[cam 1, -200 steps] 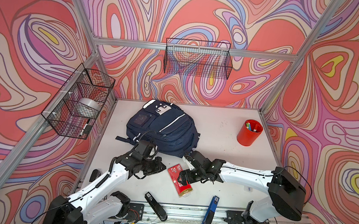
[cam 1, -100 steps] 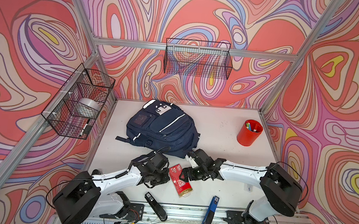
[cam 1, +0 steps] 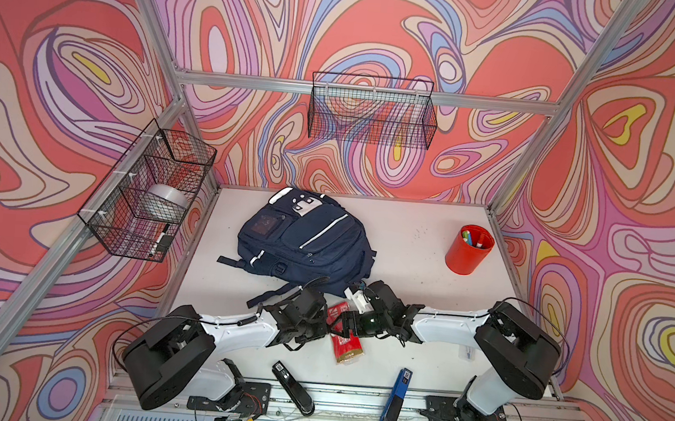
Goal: Pack the student bag
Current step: 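Grasp the red packet on the table with the right gripper beside the left, then lift the red packet with the right gripper while the left opens the top pocket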
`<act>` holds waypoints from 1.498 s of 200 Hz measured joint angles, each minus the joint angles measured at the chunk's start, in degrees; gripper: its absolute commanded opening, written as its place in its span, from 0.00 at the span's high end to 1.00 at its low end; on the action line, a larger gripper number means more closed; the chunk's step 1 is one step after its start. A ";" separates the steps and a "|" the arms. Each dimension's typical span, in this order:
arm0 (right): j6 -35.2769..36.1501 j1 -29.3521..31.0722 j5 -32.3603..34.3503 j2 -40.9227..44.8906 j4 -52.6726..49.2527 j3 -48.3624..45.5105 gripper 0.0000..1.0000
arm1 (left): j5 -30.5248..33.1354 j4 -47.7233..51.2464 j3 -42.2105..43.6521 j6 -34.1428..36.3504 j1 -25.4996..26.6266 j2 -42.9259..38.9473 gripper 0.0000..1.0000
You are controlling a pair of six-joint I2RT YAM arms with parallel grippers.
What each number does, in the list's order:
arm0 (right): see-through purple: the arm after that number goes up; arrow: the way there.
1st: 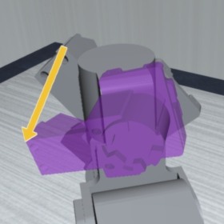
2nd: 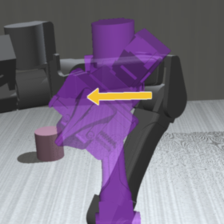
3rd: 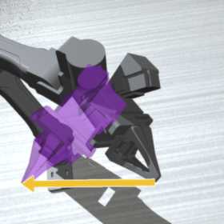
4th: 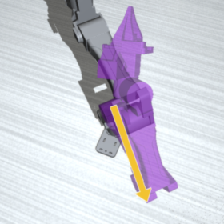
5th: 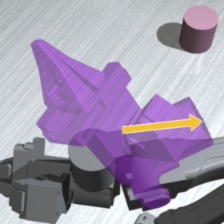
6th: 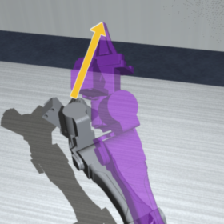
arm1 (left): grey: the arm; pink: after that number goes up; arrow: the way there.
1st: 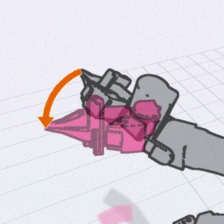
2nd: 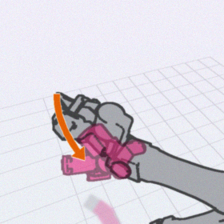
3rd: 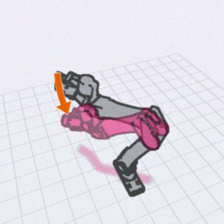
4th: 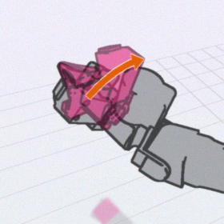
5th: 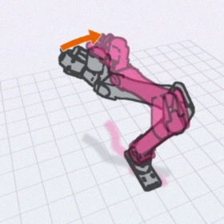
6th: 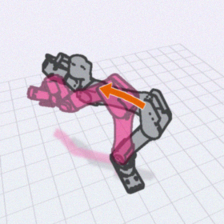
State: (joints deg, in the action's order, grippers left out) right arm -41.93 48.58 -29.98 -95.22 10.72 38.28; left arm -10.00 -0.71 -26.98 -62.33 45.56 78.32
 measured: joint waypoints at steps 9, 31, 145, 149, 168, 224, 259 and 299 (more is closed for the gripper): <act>-0.50 -0.02 -0.59 -0.42 1.79 -0.46 0.19 | -0.02 -0.44 0.00 -0.11 0.17 0.17 1.00; -1.44 -0.20 -1.05 -0.72 3.69 -1.20 0.33 | 0.00 -0.44 -0.02 -0.07 0.22 0.20 1.00; -0.22 -5.44 -1.46 3.08 -3.32 -4.76 0.86 | 1.46 4.72 -4.57 1.75 0.22 0.63 1.00; -0.26 -5.44 -1.90 2.95 -2.45 -4.90 0.93 | 1.49 4.81 -4.57 1.73 0.22 0.68 1.00; -1.73 -5.55 -4.70 2.89 1.77 -5.27 1.00 | 1.51 4.85 -4.57 1.75 0.22 1.01 1.00; -1.53 -6.47 -4.26 8.41 -0.79 -5.25 1.00 | 3.52 10.23 -8.20 6.34 0.22 -2.36 0.85; -0.02 -9.46 -1.16 23.23 -8.15 -5.16 1.00 | 8.07 20.92 -26.77 20.57 0.13 -8.24 0.64; 0.48 -16.13 -1.55 30.58 -12.74 -4.39 1.00 | 7.74 29.29 -50.71 41.33 -7.54 -0.98 0.40</act>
State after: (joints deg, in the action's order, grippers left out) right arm -41.45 32.45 -31.53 -64.64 -2.02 33.89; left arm -2.26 28.58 -77.69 -20.99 38.02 77.34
